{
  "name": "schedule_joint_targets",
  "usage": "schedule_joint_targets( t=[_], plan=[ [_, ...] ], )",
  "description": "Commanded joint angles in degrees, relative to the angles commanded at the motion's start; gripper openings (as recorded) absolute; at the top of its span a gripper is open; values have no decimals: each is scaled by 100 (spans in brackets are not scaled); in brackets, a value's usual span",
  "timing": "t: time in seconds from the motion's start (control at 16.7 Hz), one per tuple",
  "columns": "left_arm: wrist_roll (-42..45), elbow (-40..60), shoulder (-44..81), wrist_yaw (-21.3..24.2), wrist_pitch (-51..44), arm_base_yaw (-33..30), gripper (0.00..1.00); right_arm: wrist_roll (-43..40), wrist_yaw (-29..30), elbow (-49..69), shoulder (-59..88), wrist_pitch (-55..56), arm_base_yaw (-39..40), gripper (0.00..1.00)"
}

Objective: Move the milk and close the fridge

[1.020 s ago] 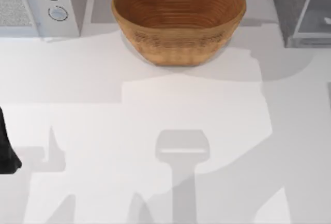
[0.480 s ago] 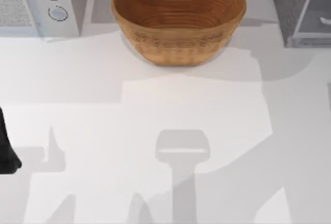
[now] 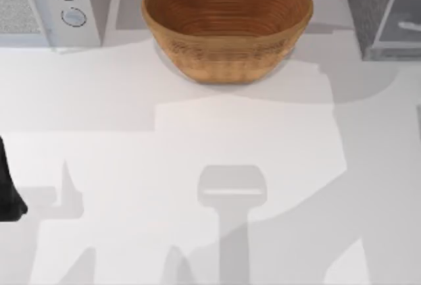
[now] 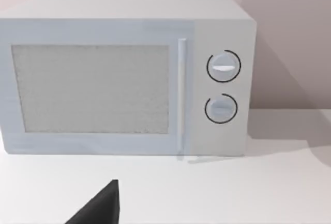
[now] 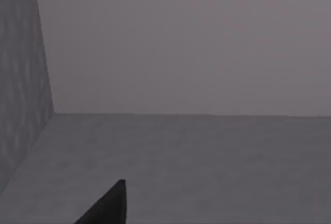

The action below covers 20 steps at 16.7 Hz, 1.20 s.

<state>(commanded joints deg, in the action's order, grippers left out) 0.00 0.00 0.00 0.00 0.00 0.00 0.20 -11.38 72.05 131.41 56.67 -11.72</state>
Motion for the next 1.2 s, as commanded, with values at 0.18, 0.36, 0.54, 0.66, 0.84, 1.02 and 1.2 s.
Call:
schedule_joint_targets(
  t=[0.18, 0.36, 0.54, 0.66, 0.84, 1.02, 1.2],
  plan=[
    [0, 0, 0, 0, 0, 0, 100, 0, 0, -3, -2, 0, 12, 100],
    [0, 0, 0, 0, 0, 0, 100, 21, 19, -171, -354, -127, 53, 100],
    [0, 0, 0, 0, 0, 0, 100, 47, 93, -603, -1249, -459, 126, 100],
    [0, 0, 0, 0, 0, 0, 100, 59, 178, -1024, -2129, -787, 182, 100],
    [0, 0, 0, 0, 0, 0, 100, 68, 351, -1830, -3768, -1416, 273, 100],
    [0, 0, 0, 0, 0, 0, 100, 71, 554, -2790, -5658, -2170, 379, 100],
    [0, 0, 0, 0, 0, 0, 100, 66, 753, -3829, -7619, -2988, 511, 100]
  ],
)
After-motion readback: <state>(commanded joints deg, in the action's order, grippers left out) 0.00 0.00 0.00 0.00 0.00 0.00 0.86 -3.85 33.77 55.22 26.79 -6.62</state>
